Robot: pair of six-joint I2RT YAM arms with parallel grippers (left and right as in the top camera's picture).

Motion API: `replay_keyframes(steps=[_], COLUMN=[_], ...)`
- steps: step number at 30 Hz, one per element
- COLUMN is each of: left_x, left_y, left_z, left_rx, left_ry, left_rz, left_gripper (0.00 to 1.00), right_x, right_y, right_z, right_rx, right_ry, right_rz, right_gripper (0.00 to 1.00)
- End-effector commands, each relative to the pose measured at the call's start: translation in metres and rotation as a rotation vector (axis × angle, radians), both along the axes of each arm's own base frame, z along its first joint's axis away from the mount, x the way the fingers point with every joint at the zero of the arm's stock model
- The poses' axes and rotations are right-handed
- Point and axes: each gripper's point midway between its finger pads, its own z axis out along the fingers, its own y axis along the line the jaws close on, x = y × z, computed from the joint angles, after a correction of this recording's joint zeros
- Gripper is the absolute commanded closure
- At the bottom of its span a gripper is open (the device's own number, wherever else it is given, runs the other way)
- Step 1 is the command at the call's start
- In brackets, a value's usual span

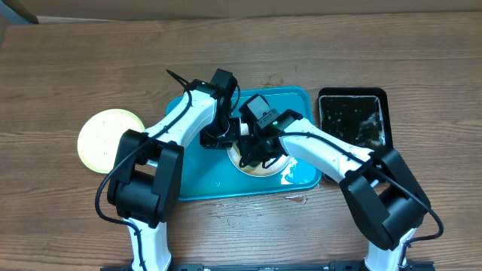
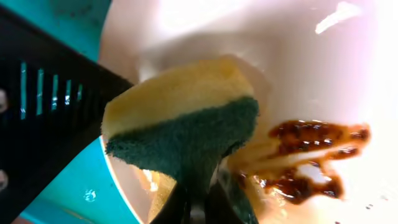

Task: Clean dirty plates on tray and stack at the side
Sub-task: 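Scrub the white plate with the sponge while left gripper holds it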

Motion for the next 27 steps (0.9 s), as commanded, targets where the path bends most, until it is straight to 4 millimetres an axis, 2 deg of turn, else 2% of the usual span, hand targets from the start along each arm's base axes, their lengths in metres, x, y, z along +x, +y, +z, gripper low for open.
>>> replay_keyframes(steps=[1, 6, 10, 12, 14, 16, 20, 22, 25, 27], left_x=[-0.001, -0.005, -0.005, -0.005, -0.006, -0.007, -0.007, -0.007, -0.007, -0.008], left_y=[0.0, 0.001, 0.001, 0.001, 0.001, 0.002, 0.001, 0.001, 0.002, 0.002], left_z=[0.008, 0.008, 0.008, 0.008, 0.008, 0.008, 0.008, 0.008, 0.008, 0.008], left_rx=[-0.008, -0.002, -0.002, -0.002, 0.0, 0.003, 0.002, 0.003, 0.003, 0.004], left_ry=[-0.009, 0.004, 0.004, 0.005, 0.009, 0.014, 0.014, 0.014, 0.016, 0.018], left_rz=[0.014, 0.014, 0.014, 0.014, 0.014, 0.014, 0.011, 0.011, 0.013, 0.014], left_gripper=[0.96, 0.96, 0.96, 0.96, 0.96, 0.96, 0.96, 0.96, 0.96, 0.96], right_x=[0.017, 0.027, 0.035, 0.034, 0.029, 0.029, 0.045, 0.051, 0.052, 0.05], right_y=[-0.022, -0.067, -0.082, -0.076, -0.058, -0.057, -0.049, -0.047, -0.047, -0.048], right_z=[-0.009, -0.013, -0.011, -0.01, -0.005, 0.005, 0.046, 0.06, 0.061, 0.055], right_rx=[-0.126, -0.308, -0.35, -0.313, -0.241, -0.237, -0.193, -0.181, -0.181, -0.19], right_ry=[-0.061, -0.096, -0.122, -0.097, -0.071, -0.075, -0.168, -0.21, -0.215, -0.204], right_rz=[-0.088, -0.3, -0.327, -0.286, -0.141, -0.122, -0.094, -0.068, -0.071, -0.068], right_gripper=[0.96, 0.96, 0.96, 0.96, 0.96, 0.96, 0.96, 0.96, 0.96, 0.96])
